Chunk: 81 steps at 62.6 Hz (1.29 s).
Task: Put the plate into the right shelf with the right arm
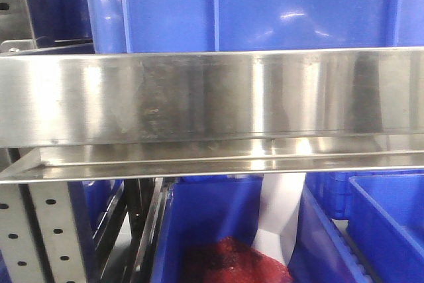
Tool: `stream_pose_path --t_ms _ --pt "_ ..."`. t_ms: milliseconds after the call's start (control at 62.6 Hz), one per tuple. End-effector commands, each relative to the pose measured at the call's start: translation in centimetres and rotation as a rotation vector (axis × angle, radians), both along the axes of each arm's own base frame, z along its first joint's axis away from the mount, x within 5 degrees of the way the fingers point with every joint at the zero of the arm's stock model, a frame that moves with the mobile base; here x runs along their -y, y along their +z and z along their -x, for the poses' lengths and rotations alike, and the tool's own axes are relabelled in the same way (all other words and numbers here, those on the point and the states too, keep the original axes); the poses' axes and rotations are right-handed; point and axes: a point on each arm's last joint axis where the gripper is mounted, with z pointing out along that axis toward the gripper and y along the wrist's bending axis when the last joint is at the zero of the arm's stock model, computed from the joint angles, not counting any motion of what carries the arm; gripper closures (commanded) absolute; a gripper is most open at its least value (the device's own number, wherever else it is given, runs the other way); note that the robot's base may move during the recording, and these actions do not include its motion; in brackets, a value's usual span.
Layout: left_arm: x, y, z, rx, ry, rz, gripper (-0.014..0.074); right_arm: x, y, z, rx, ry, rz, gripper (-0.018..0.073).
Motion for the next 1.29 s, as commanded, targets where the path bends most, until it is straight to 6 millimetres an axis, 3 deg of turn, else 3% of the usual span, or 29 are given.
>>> stream_pose_path --t_ms 0,335,511,623,719,846,958,1278 --pt "0.0 0.5 0.0 0.084 -0.002 0.011 0.0643 0.6 1.8 0.7 0.099 -0.029 -0.048 0.0505" --pt "0.0 0.5 0.0 0.084 -0.002 0.011 0.0643 1.0 1.6 0.0 0.187 -0.102 0.001 0.0505" --pt "0.0 0.5 0.0 0.084 -0.002 0.011 0.0643 3.7 -0.4 1.2 0.301 -0.263 -0.114 0.0505" --pt "0.0 0.5 0.0 0.084 -0.002 0.011 0.0643 6.0 -3.7 3.0 0.281 -0.385 -0.126 0.0505" --pt "0.0 0.5 0.0 0.084 -0.002 0.011 0.0643 7.4 -6.3 5.7 0.298 -0.485 -0.068 0.0505" --pt "0.0 0.5 0.0 0.084 -0.002 0.011 0.0643 8.2 -11.0 9.0 0.306 -0.561 -0.042 0.0505" --pt "0.0 0.5 0.0 0.084 -0.002 0.011 0.0643 8.2 -14.9 10.6 0.283 -0.566 -0.082 0.0505" --pt "0.0 0.5 0.0 0.084 -0.002 0.011 0.0643 8.2 -24.5 11.3 0.181 -0.564 -0.112 0.0505"
